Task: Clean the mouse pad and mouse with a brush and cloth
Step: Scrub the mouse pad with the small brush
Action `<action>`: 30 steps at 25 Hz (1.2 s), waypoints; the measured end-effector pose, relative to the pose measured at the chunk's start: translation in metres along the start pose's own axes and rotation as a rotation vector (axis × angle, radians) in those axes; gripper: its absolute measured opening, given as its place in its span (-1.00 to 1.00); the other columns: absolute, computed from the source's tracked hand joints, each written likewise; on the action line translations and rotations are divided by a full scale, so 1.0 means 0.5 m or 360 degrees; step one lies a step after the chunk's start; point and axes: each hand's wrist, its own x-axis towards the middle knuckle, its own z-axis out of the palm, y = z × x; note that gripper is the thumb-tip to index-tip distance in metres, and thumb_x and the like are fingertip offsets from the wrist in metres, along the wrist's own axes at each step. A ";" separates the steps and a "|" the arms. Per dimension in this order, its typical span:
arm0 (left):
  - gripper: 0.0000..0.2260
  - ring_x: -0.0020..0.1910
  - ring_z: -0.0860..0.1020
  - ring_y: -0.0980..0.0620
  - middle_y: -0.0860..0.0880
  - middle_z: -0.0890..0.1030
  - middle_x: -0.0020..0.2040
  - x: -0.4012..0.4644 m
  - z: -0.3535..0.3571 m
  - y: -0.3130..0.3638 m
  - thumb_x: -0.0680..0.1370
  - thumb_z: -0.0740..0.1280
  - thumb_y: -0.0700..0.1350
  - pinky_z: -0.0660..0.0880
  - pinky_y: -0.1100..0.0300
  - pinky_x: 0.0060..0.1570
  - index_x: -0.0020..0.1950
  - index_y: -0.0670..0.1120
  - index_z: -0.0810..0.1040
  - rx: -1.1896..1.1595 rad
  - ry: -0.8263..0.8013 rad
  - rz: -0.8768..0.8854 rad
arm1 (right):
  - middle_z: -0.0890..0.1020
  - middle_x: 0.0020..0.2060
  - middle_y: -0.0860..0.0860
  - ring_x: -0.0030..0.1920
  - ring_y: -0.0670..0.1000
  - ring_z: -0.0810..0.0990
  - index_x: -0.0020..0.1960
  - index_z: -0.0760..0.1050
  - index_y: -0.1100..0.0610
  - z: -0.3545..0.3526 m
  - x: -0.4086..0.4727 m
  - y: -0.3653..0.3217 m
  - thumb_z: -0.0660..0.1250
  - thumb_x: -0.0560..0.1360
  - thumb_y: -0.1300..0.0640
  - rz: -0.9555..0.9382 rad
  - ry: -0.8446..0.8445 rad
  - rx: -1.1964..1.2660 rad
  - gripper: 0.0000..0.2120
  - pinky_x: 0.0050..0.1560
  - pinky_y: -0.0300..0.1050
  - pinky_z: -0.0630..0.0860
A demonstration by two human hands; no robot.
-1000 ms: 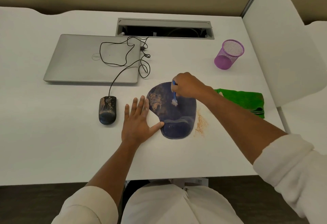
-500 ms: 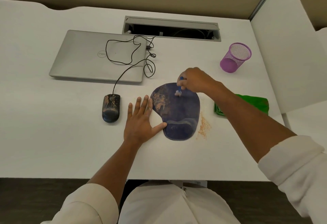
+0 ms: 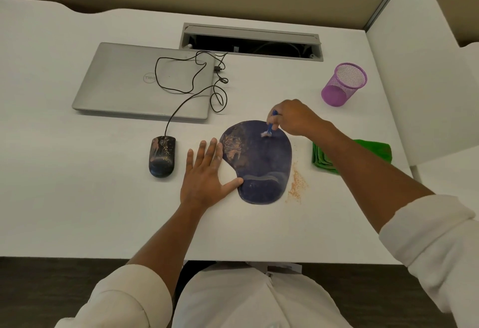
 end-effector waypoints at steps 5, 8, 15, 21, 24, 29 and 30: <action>-0.01 0.64 -0.27 -0.04 -0.01 -0.17 0.68 0.002 0.002 0.000 0.47 -0.05 0.59 -0.22 -0.14 0.60 0.68 -0.02 -0.15 0.0009 -0.0003 -0.0007 | 0.68 -0.26 0.08 -0.17 0.06 0.65 -0.07 0.58 0.21 0.016 -0.027 0.033 0.26 0.51 0.23 0.0151 -0.0216 0.0008 -0.87 -0.17 -0.07 0.53; -0.01 0.64 -0.26 -0.03 0.00 -0.16 0.68 0.000 0.003 -0.002 0.47 -0.06 0.59 -0.21 -0.15 0.60 0.68 -0.02 -0.14 0.0008 0.0009 -0.0006 | 0.67 -0.22 0.10 -0.18 0.07 0.64 -0.07 0.56 0.19 0.013 -0.018 0.030 0.19 0.54 0.19 0.0092 0.0361 0.0244 -0.83 -0.14 -0.01 0.55; -0.01 0.65 -0.25 -0.04 0.00 -0.15 0.69 0.001 0.002 -0.001 0.45 -0.09 0.60 -0.20 -0.15 0.60 0.68 -0.02 -0.14 0.0010 0.0011 -0.0007 | 0.71 -0.27 0.14 -0.25 0.03 0.58 -0.11 0.60 0.21 0.017 -0.047 0.052 0.20 0.51 0.25 0.0428 -0.0301 0.0122 -0.81 -0.27 -0.17 0.48; -0.01 0.65 -0.24 -0.05 -0.01 -0.14 0.69 0.000 0.002 -0.001 0.45 -0.12 0.61 -0.20 -0.15 0.60 0.68 -0.01 -0.15 0.0013 0.0015 -0.0005 | 0.69 -0.22 0.07 -0.09 0.06 0.64 -0.04 0.64 0.21 0.015 -0.051 0.065 0.27 0.52 0.21 0.0325 0.0249 0.0336 -0.83 -0.11 -0.10 0.49; -0.01 0.65 -0.22 -0.05 -0.01 -0.12 0.69 0.000 0.003 0.000 0.45 -0.10 0.60 -0.18 -0.15 0.60 0.68 -0.02 -0.13 0.0008 0.0031 -0.0004 | 0.71 -0.28 0.07 -0.20 0.00 0.60 -0.13 0.62 0.18 0.010 -0.069 0.071 0.24 0.50 0.24 0.0413 -0.0109 0.0195 -0.83 -0.22 -0.16 0.46; -0.02 0.65 -0.21 -0.05 -0.01 -0.11 0.69 -0.001 0.002 0.001 0.45 -0.11 0.60 -0.17 -0.16 0.60 0.68 -0.01 -0.11 0.0008 0.0026 -0.0001 | 0.71 -0.18 0.06 -0.11 0.05 0.62 -0.03 0.64 0.19 0.007 -0.079 0.063 0.25 0.53 0.20 0.0311 0.0280 0.0367 -0.81 -0.22 -0.19 0.44; -0.02 0.65 -0.21 -0.05 -0.01 -0.12 0.69 -0.001 0.002 0.001 0.45 -0.11 0.60 -0.17 -0.16 0.60 0.68 -0.01 -0.11 0.0013 0.0025 0.0000 | 0.71 -0.19 0.07 -0.12 0.04 0.62 -0.05 0.64 0.20 0.014 -0.085 0.066 0.25 0.52 0.22 0.0359 0.0148 0.0341 -0.82 -0.24 -0.18 0.45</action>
